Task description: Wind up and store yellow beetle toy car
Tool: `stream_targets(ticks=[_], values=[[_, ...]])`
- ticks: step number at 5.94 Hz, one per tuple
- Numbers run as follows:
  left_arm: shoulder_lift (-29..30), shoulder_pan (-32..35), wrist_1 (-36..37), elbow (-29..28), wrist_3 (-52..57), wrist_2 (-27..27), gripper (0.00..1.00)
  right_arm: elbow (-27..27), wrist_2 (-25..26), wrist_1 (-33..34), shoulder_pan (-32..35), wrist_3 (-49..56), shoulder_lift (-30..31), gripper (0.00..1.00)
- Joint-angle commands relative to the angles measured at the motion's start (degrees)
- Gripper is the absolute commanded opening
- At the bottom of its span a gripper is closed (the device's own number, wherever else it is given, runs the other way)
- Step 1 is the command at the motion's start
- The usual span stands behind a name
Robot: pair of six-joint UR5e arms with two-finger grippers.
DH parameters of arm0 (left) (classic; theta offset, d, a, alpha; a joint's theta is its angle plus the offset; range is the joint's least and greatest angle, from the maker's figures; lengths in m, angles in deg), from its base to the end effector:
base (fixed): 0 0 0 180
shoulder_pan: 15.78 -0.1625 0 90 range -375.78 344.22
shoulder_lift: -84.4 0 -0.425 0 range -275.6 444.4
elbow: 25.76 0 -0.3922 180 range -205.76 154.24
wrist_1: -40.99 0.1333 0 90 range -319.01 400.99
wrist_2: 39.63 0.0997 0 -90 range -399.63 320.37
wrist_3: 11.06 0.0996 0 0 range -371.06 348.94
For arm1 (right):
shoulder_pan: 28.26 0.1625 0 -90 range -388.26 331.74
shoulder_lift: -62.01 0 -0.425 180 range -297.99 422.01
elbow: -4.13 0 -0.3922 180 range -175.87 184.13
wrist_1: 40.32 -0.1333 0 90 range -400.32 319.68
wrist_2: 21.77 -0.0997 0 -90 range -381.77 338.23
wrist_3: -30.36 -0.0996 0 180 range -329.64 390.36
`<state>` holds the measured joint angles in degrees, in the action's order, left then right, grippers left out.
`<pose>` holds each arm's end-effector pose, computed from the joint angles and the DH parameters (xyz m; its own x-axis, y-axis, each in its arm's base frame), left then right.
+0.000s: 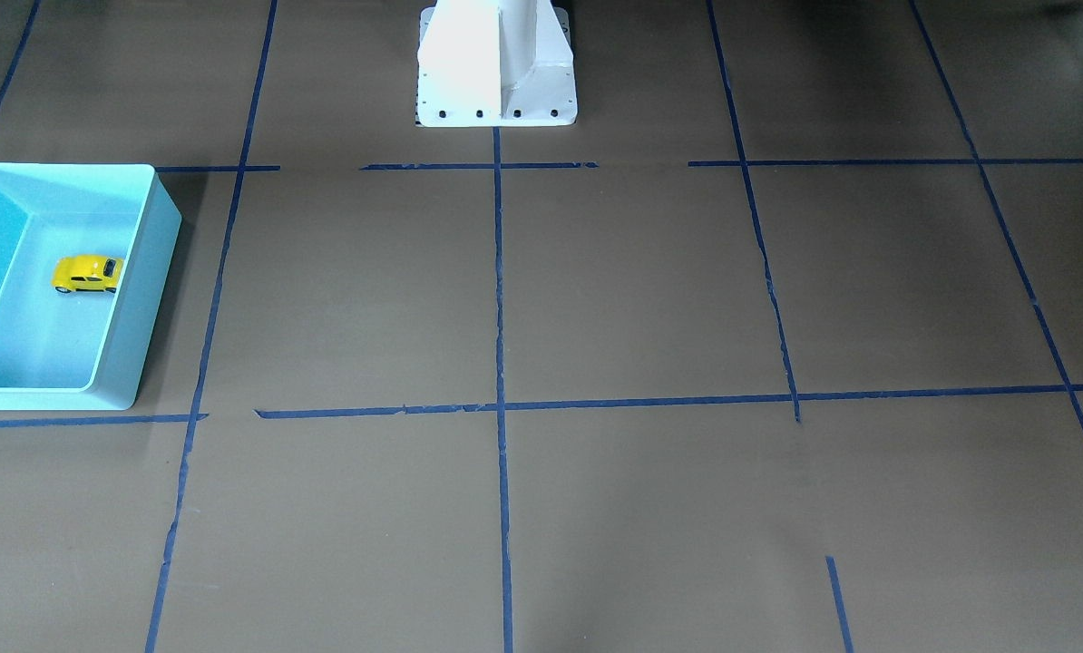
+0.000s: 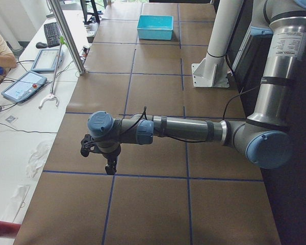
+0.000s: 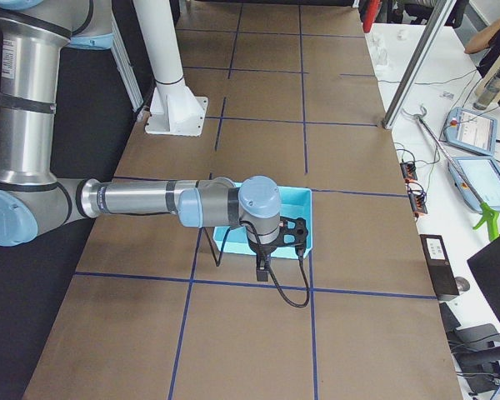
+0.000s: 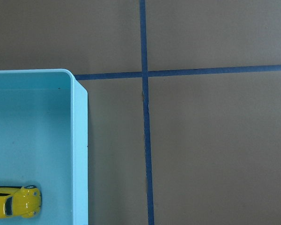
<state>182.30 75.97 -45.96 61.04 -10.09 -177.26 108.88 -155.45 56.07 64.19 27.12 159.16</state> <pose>-0.0765 -0.5488 0.6156 0.6747 0.0176 -0.7379 0.0191 0.9990 0.0413 0.0831 -0.4339 0.6022 0.7196 0.0728 0.6906 -0.0835 0.9963 -0.0179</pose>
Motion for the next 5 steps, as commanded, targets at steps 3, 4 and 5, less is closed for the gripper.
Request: stream_targets(ticks=[3, 4, 5], values=[[0.0, 0.0, -0.1, 0.0, 0.2, 0.2, 1.00, -0.3, 4.5, 1.8, 0.3, 7.4, 1.8, 1.00], [0.0, -0.1, -0.1, 0.0, 0.2, 0.1, 1.00, -0.5, 4.4, 1.9, 0.3, 7.1, 1.2, 1.00], [0.0, -0.1, -0.1, 0.0, 0.2, 0.1, 1.00, -0.6, 4.1, 1.9, 0.3, 6.9, 1.1, 1.00]])
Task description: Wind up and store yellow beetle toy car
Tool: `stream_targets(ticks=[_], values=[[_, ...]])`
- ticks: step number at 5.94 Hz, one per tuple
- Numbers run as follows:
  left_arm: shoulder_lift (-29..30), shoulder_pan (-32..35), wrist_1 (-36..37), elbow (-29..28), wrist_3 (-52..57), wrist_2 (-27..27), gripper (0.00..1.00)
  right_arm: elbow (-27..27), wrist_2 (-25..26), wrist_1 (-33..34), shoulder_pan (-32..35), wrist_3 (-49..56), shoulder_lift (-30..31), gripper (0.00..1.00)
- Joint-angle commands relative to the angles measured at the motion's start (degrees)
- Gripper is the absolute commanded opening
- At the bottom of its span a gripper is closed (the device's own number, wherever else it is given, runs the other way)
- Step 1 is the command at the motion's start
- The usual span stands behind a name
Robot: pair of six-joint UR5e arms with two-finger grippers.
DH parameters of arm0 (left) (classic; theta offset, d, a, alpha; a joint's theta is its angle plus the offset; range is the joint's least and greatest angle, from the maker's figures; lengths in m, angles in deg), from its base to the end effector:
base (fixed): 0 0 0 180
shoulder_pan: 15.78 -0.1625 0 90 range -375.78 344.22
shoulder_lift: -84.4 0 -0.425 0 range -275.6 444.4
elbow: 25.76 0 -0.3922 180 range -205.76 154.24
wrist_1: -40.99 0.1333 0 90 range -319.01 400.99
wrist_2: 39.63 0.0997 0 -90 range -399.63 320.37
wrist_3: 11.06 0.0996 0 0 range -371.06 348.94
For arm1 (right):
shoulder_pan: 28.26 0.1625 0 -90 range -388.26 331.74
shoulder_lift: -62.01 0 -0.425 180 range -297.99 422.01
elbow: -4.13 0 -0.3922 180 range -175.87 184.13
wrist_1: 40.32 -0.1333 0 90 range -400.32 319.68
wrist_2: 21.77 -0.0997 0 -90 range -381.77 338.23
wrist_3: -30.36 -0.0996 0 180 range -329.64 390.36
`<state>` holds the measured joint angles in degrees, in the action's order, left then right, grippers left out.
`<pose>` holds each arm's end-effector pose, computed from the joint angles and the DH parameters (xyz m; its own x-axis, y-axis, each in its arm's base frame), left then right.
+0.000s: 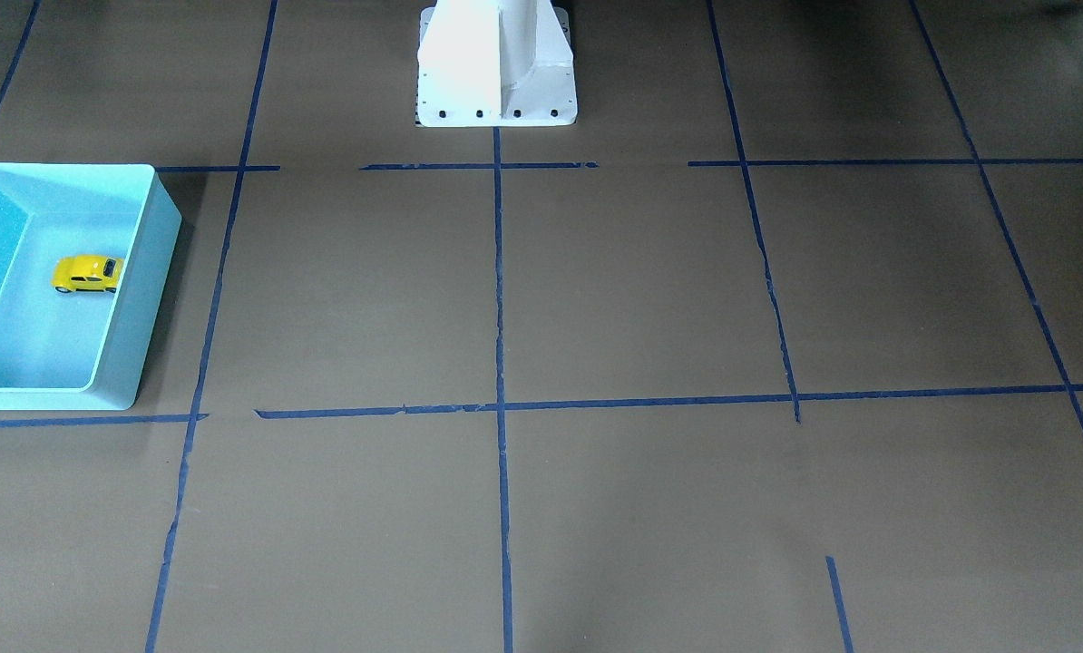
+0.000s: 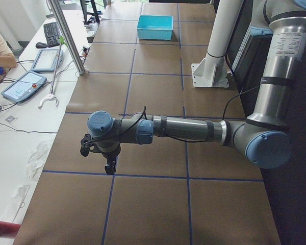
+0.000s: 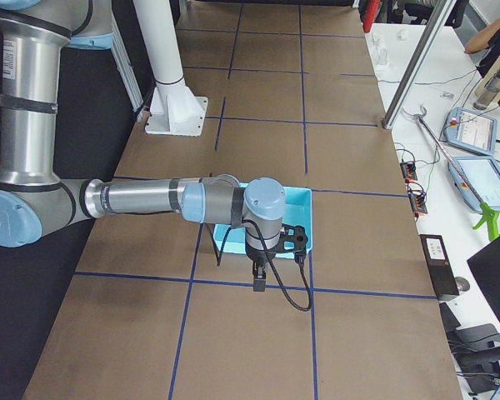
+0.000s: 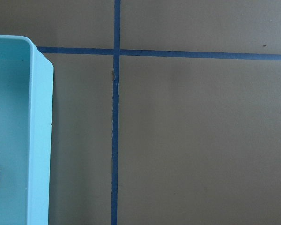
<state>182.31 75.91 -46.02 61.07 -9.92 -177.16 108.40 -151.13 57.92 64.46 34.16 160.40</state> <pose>-0.0761 -0.5490 0.6152 0.6760 0.0225 -0.7365 0.0160 0.9988 0.0452 0.0902 -0.4208 0.6238 0.7725 -0.0035 0.6350 0.0038 1.0000 0.0009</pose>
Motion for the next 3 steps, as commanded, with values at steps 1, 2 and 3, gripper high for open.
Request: stream_targets(ticks=[1, 2, 3], values=[[0.0, 0.0, 0.0, 0.0, 0.0, 0.0, 1.00, -0.2, -0.3, -0.9, 0.0, -0.2, -0.1, 1.00], [0.0, 0.0, 0.0, 0.0, 0.0, 0.1, 1.00, -0.8, -0.3, -3.0, 0.0, -0.2, 0.3, 1.00], [0.0, 0.0, 0.0, 0.0, 0.0, 0.0, 1.00, -1.5, -0.3, -3.7, 0.0, -0.3, 0.3, 1.00]])
